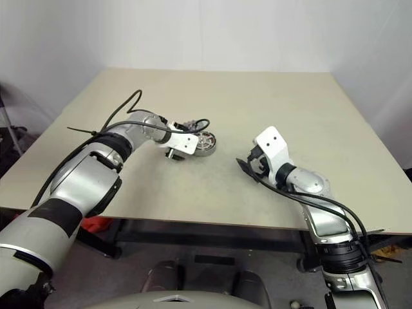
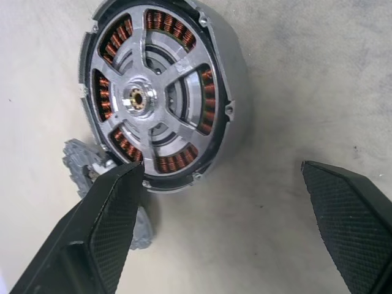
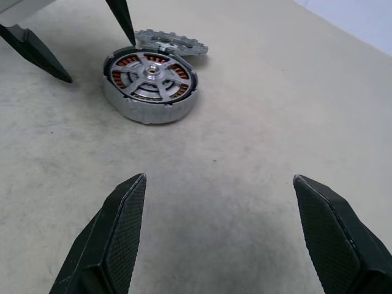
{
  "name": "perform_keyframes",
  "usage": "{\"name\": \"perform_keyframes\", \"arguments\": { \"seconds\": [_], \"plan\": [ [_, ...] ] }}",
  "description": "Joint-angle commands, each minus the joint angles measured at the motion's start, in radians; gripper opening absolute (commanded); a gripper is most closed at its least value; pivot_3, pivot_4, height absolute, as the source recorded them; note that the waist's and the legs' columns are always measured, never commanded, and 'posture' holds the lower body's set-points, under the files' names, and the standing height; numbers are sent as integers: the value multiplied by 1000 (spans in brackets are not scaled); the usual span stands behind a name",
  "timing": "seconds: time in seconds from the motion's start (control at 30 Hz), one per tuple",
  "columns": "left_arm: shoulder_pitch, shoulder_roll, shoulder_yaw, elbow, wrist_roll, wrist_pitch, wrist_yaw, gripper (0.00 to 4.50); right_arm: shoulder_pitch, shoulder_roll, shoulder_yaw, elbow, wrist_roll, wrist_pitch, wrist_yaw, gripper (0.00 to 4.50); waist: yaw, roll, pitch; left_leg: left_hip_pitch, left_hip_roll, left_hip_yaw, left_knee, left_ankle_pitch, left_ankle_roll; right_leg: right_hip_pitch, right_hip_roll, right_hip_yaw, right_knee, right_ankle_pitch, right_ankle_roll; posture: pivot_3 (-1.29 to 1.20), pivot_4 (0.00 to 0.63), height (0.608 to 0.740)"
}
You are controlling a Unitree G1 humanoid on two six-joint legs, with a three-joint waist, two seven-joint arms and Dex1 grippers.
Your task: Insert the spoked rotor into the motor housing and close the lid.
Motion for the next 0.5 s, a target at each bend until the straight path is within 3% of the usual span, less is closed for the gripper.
{"name": "perform_keyframes", "arguments": {
  "seconds": [0.03,0.17,0.5],
  "plan": [
    [-43,-1,0,-3,6,-16,0,4314,1,7,-28,-60,14,1,-19,4332,0,0,0,0,0,0,0,0,0,0,0,0,0,0,0,0,0,740],
    [-47,-10,3,-3,4,-18,5,3779,7,14,-31,-70,13,5,-28,4374,0,0,0,0,0,-1,0,0,0,0,0,0,0,0,0,0,0,740],
    [-36,-21,-6,-1,16,-14,37,3779,21,18,-33,-84,16,9,-41,4374,0,0,0,0,0,-1,0,0,0,0,0,0,0,0,0,0,0,740]
  ]
}}
